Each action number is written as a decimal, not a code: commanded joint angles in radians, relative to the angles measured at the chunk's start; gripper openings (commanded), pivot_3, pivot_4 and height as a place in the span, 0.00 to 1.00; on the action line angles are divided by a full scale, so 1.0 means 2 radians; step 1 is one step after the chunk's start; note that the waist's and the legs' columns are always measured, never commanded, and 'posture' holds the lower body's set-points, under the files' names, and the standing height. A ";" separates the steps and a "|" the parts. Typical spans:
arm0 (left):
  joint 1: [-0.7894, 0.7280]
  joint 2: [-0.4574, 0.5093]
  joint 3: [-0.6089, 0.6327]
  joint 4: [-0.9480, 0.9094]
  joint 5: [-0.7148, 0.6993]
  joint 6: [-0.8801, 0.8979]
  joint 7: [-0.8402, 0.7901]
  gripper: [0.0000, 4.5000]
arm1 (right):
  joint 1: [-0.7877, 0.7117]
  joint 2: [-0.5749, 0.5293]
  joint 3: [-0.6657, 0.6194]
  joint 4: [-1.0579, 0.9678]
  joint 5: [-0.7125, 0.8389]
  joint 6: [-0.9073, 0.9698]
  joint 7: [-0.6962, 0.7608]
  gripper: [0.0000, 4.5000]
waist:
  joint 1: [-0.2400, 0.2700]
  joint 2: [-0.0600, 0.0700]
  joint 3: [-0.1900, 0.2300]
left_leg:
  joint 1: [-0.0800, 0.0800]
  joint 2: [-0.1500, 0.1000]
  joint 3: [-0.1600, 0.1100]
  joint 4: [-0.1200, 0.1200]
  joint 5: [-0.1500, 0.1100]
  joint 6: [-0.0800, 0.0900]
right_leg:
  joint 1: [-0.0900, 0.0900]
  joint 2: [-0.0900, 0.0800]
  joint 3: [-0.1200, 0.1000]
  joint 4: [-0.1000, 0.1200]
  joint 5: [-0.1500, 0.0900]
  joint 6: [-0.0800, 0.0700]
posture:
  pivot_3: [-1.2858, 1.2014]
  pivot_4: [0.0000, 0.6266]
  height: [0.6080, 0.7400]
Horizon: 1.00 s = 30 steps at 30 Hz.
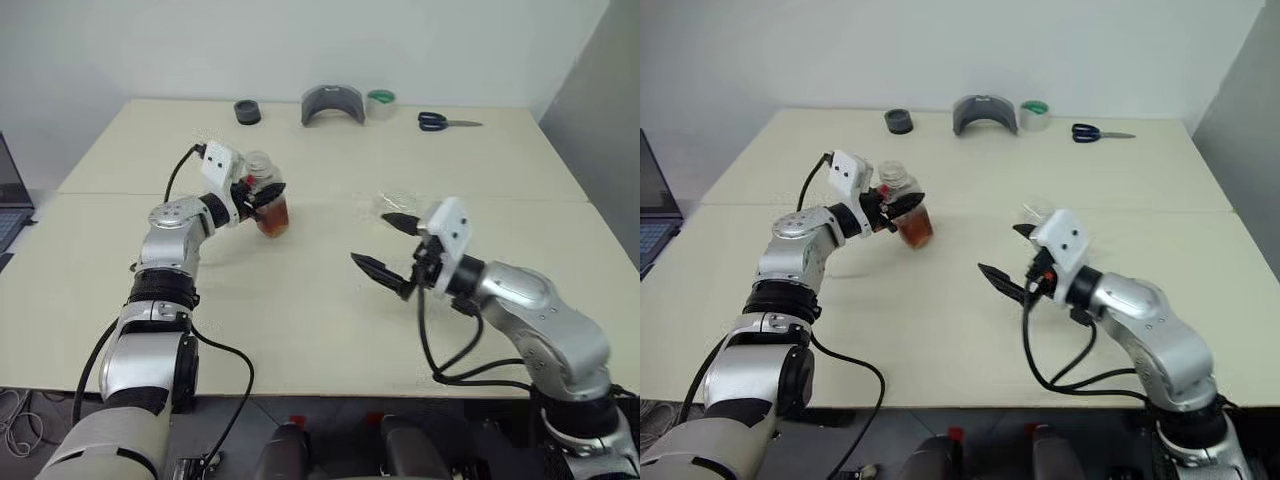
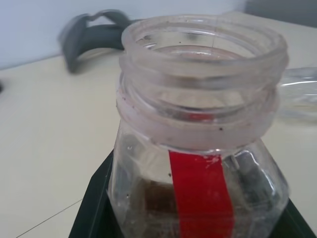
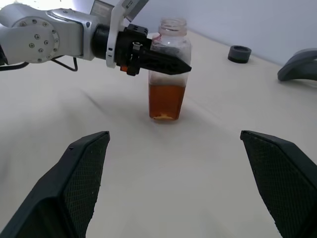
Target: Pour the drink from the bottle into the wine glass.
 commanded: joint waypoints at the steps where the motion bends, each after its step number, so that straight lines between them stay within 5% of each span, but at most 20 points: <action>1: -0.024 0.012 0.021 0.013 0.002 -0.017 0.040 0.38 | -0.044 0.028 0.032 0.037 -0.027 -0.022 -0.005 1.00 | 0.000 0.000 0.000 | 0.000 0.000 0.000 0.000 0.000 0.000 | 0.000 0.000 0.000 0.000 0.000 0.000 | 0.52 0.24 1.00; 17: -0.022 0.013 0.041 0.053 -0.002 -0.017 0.098 0.38 | -0.079 0.078 0.065 0.098 -0.076 -0.053 0.010 1.00 | -0.003 0.000 0.000 | -0.006 0.000 0.000 0.002 0.001 -0.002 | -0.008 0.000 0.000 0.006 0.001 -0.001 | 0.52 0.24 1.00; 18: -0.022 0.012 0.043 0.054 -0.004 -0.016 0.099 0.54 | -0.080 0.079 0.065 0.098 -0.076 -0.053 0.010 1.00 | -0.004 0.000 0.000 | -0.006 0.000 0.000 0.002 0.001 -0.002 | -0.008 0.000 0.000 0.006 0.001 -0.001 | 0.52 0.24 1.00; 25: -0.021 0.011 0.046 0.059 -0.004 -0.023 0.101 0.99 | -0.081 0.086 0.064 0.098 -0.079 -0.051 0.011 1.00 | -0.008 0.000 0.000 | -0.006 0.000 0.000 0.005 0.001 -0.002 | -0.008 0.001 0.000 0.008 0.001 -0.001 | 0.52 0.24 1.00; 30: -0.013 0.010 0.045 0.057 -0.001 -0.033 0.099 0.99 | -0.078 0.086 0.063 0.096 -0.079 -0.051 0.012 1.00 | -0.008 0.000 0.000 | -0.007 0.000 0.000 0.006 0.001 -0.002 | -0.008 0.001 0.000 0.008 0.001 -0.001 | 0.52 0.24 1.00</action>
